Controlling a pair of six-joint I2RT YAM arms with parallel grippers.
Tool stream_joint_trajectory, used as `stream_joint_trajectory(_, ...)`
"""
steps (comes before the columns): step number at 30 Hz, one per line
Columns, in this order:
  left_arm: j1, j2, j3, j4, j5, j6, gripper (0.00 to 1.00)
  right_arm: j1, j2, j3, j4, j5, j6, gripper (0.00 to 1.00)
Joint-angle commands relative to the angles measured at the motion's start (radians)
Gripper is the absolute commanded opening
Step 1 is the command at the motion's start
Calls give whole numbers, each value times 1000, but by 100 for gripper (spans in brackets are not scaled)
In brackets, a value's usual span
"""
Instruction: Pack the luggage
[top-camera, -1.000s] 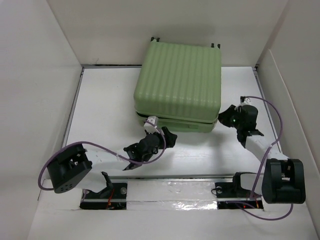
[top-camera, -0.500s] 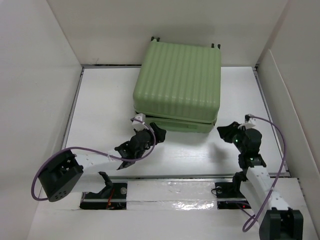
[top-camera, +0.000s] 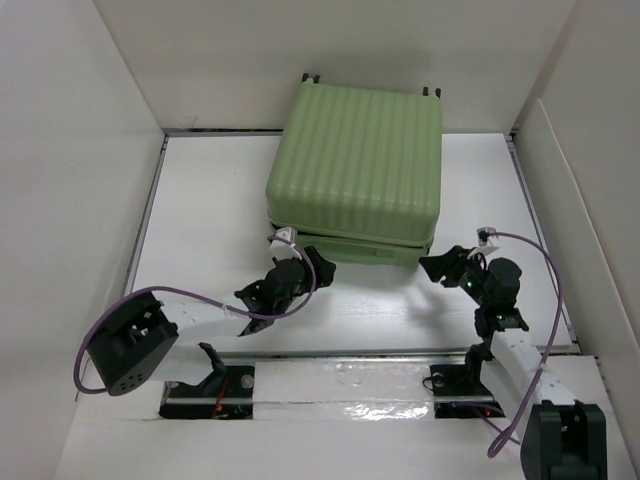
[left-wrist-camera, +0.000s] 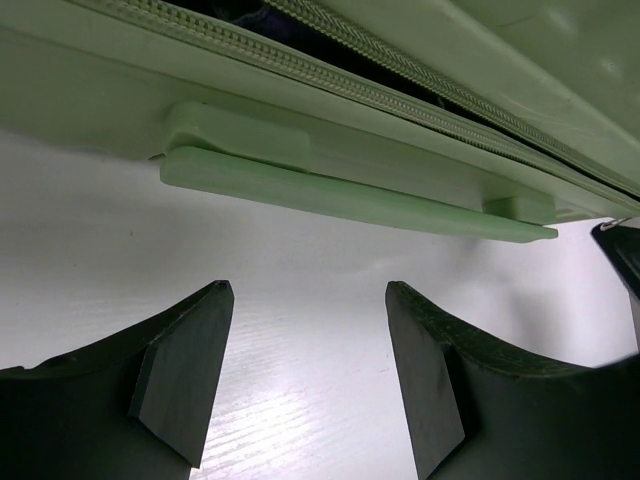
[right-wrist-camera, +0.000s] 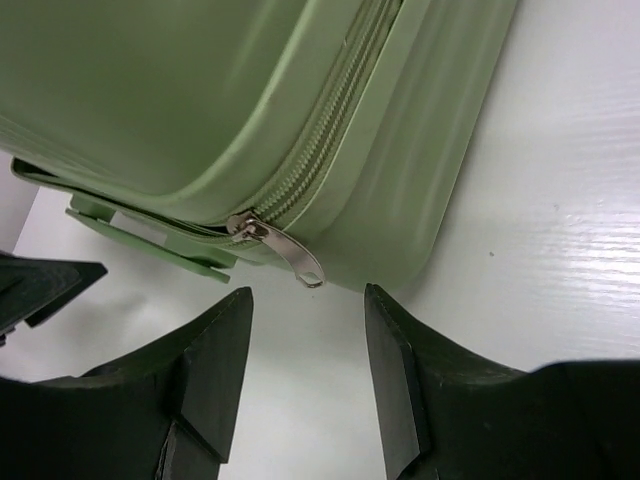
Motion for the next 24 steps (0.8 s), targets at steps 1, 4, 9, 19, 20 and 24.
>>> stream_joint_trajectory(1,8,4,47,49,10,15,60,7,75,22,171,-91,-24,55)
stream_joint_trajectory(4,8,13,51,60,17,20,60,7,121,20,227,-79,-22,55)
stream_joint_trajectory(9,8,42,67,69,51,26,59,7,164,33,288,-59,-37,54)
stream_joint_trajectory(19,8,84,94,83,65,33,59,51,249,86,334,-38,-68,38)
stream_joint_trajectory(20,8,90,97,83,65,35,59,82,241,89,325,0,-76,35)
stream_joint_trajectory(24,-1,117,122,96,65,52,59,177,164,100,227,125,-97,13)
